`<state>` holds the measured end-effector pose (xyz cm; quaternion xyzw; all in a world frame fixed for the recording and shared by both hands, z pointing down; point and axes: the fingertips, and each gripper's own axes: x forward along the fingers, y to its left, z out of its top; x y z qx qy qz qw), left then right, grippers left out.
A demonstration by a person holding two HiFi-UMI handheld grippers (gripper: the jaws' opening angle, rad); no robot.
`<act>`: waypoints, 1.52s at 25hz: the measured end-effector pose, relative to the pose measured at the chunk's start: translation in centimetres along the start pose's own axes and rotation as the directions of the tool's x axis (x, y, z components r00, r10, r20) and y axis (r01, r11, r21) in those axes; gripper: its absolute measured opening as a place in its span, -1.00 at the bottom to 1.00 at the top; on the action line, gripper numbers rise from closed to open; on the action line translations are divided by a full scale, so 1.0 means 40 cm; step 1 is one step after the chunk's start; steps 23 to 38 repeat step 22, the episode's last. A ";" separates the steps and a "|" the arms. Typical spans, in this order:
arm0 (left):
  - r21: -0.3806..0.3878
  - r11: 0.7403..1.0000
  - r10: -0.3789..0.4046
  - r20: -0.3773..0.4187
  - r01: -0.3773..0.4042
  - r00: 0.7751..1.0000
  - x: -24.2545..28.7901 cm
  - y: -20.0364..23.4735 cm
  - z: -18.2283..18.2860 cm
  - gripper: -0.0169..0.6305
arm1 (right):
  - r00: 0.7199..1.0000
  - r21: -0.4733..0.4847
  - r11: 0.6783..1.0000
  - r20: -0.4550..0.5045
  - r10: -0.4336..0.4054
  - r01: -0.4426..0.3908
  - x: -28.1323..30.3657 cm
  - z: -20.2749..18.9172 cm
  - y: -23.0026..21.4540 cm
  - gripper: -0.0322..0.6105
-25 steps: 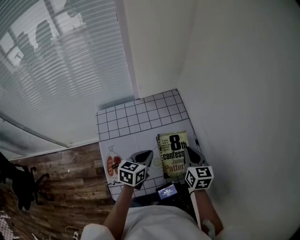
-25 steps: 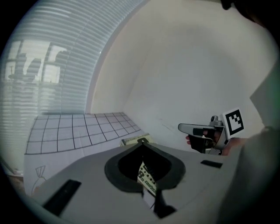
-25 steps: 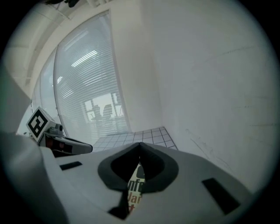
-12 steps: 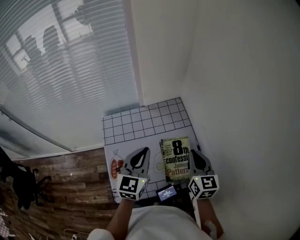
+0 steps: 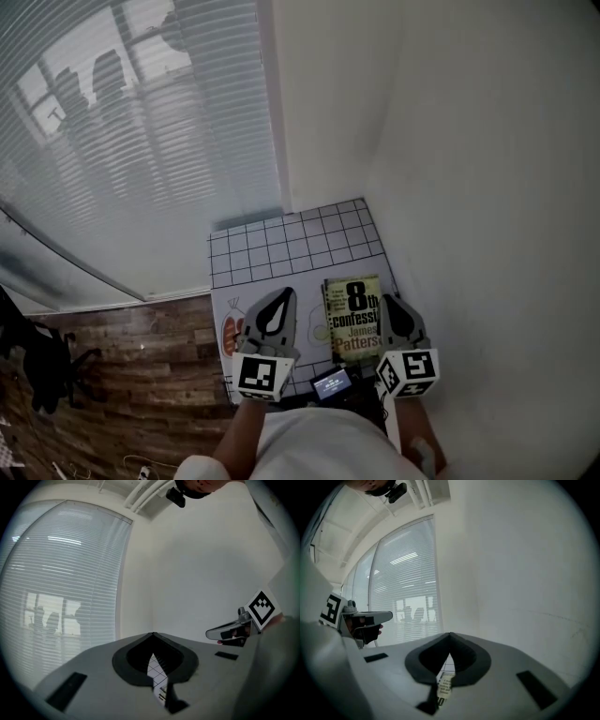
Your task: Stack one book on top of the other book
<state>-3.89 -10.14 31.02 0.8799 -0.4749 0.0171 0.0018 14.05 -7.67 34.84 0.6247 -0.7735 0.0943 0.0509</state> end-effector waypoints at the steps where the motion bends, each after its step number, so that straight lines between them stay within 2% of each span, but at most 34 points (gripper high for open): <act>1: 0.004 1.000 0.005 -0.002 -0.005 1.000 0.000 0.004 -0.001 -0.92 | 1.000 -0.006 1.000 0.001 -0.002 0.002 0.001 0.003 -0.001 -0.88; 4: 0.028 0.999 0.021 -0.018 -0.021 1.000 -0.002 0.013 -0.012 -0.92 | 1.000 -0.016 1.000 0.003 -0.002 0.002 0.006 0.008 0.002 -0.88; 10: 0.013 0.999 0.046 -0.065 -0.045 0.997 -0.003 0.036 -0.041 -0.92 | 1.000 -0.002 1.000 0.002 0.001 -0.001 0.016 0.012 0.002 -0.88; 19: -0.040 0.997 0.063 -0.078 -0.066 0.995 -0.008 0.059 -0.058 -0.92 | 1.000 -0.014 1.000 -0.008 0.004 -0.004 0.027 0.012 -0.006 -0.88; 38: -0.042 0.997 0.066 -0.085 -0.069 0.994 -0.005 0.060 -0.065 -0.92 | 1.000 -0.016 1.000 -0.010 0.005 -0.005 0.030 0.011 -0.012 -0.88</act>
